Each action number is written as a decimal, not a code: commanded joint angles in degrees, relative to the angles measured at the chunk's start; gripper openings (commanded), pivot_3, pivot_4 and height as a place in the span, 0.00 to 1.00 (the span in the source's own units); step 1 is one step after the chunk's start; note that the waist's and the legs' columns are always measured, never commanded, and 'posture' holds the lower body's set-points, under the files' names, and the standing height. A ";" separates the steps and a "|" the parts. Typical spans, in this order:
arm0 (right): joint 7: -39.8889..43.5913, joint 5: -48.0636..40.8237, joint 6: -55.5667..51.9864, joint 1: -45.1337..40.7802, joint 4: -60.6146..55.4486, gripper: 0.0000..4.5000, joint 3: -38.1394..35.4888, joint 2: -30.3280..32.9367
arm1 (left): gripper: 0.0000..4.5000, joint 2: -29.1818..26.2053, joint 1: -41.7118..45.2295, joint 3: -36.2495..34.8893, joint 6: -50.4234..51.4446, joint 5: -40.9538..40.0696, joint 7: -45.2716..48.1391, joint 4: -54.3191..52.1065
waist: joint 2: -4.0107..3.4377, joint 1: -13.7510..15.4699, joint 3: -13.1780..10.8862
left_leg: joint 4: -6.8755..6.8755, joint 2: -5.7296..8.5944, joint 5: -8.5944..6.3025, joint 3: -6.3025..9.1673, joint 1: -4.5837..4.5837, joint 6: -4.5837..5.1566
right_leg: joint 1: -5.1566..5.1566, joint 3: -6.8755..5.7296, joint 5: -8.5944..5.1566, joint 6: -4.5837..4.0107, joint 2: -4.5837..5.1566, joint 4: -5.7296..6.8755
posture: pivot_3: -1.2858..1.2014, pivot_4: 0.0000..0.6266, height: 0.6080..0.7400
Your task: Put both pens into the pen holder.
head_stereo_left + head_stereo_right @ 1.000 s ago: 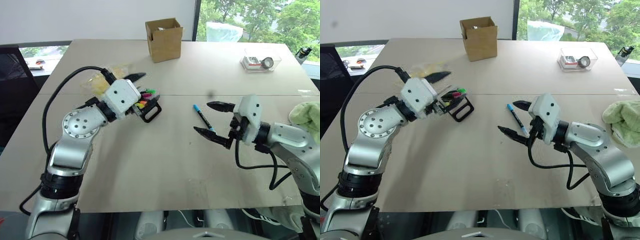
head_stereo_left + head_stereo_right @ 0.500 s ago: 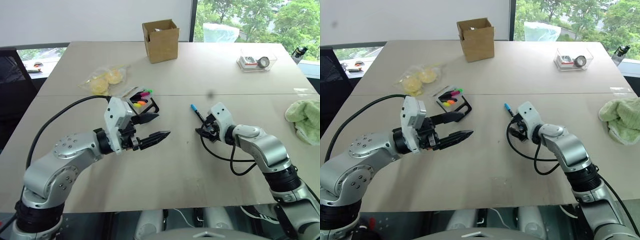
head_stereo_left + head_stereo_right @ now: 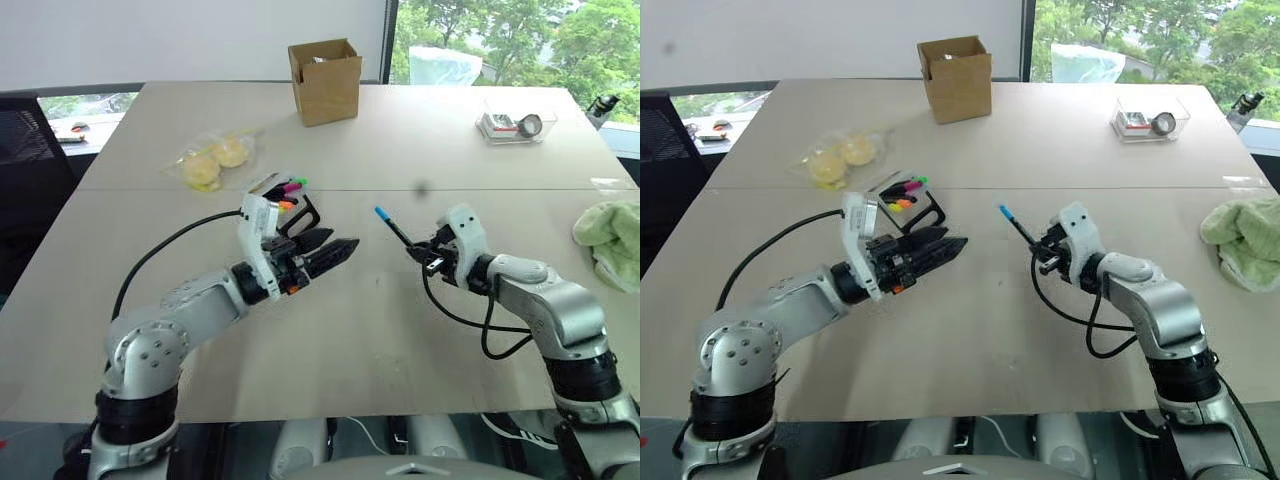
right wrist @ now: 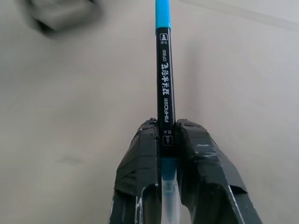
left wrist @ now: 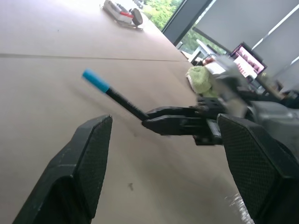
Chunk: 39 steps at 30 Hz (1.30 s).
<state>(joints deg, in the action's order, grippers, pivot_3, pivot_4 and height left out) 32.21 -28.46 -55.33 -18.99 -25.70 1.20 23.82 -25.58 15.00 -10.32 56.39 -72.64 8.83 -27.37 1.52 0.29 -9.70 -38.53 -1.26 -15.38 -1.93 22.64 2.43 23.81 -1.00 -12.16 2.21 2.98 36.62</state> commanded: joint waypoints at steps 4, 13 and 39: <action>4.36 -13.76 -1.38 1.06 -12.85 0.00 -1.41 -0.38 | 0.82 2.31 4.25 -0.36 -0.07 -10.25 -8.85 2.42 | 0.00 -0.25 0.00 | 0.00 0.01 0.00 0.10 0.01 0.00 | -0.01 0.00 0.00 -0.01 0.00 0.02 | 0.52 0.24 1.00; 2.42 -14.36 1.25 0.99 -12.40 0.00 0.66 -0.74 | 0.11 1.13 5.11 0.51 -0.38 -13.37 -8.70 1.83 | 0.01 -0.20 0.00 | -0.03 0.09 0.01 0.04 -0.02 -0.02 | -0.03 -0.09 -0.01 -0.03 0.01 0.02 | 0.52 0.24 1.00; 10.25 -17.47 11.24 0.36 -9.67 0.97 -6.84 9.76 | 0.00 -22.88 17.60 14.60 -32.82 50.26 18.37 -2.55 | -0.05 0.46 -0.06 | 0.19 0.05 0.01 -0.12 0.16 -0.02 | -0.03 -0.06 0.00 0.00 -0.06 -0.63 | 0.52 0.24 1.00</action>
<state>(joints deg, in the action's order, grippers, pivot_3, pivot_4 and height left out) 42.96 -44.35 -45.48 -17.54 -33.36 -3.83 33.72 -47.49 31.90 3.21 27.92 -28.02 25.81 -29.54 1.47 0.75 -9.76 -38.33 -1.22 -15.37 -2.04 22.81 2.40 23.78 -1.07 -12.16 2.20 2.91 35.99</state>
